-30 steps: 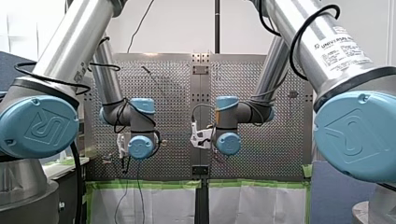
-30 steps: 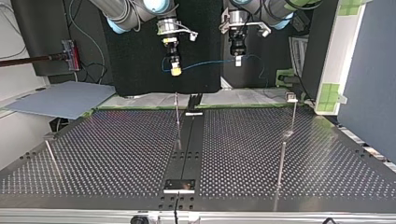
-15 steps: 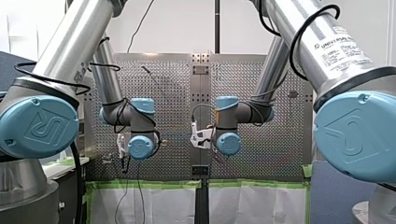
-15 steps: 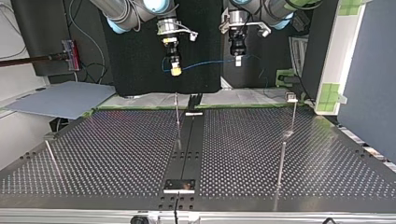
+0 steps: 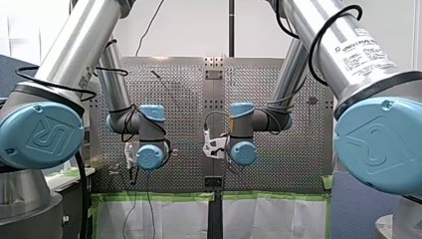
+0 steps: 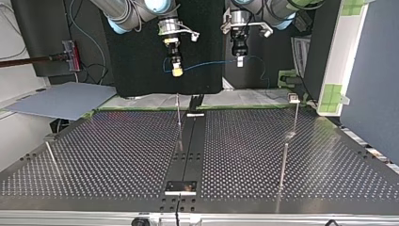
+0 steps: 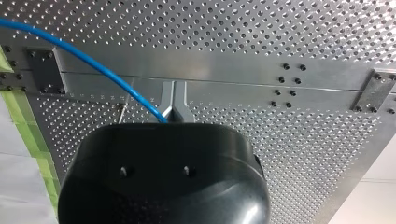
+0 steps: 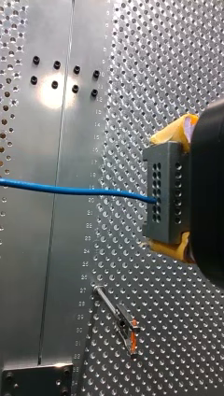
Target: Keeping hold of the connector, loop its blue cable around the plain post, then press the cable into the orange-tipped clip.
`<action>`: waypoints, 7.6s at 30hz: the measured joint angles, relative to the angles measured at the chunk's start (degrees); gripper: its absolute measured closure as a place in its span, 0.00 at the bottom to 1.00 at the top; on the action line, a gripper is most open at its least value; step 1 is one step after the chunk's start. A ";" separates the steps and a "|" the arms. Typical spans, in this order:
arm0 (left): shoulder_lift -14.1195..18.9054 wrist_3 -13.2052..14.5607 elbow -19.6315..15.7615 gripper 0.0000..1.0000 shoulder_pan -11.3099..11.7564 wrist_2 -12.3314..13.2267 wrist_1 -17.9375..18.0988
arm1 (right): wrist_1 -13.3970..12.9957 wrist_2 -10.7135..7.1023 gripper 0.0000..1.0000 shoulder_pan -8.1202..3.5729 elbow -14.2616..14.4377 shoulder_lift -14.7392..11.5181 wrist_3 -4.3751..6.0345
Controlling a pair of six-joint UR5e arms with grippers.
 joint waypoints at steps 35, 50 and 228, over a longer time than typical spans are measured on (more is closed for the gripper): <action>0.08 0.00 0.00 1.00 0.00 0.09 0.00 | 0.00 0.00 1.00 0.00 0.00 0.00 0.00; 2.46 2.38 1.08 1.00 0.32 -2.29 -2.36 | 2.86 2.86 1.00 2.42 -2.86 2.85 1.79; 6.42 -15.44 43.24 0.16 30.15 18.45 -48.38 | 31.70 -10.55 1.00 -2.18 -34.57 8.81 8.03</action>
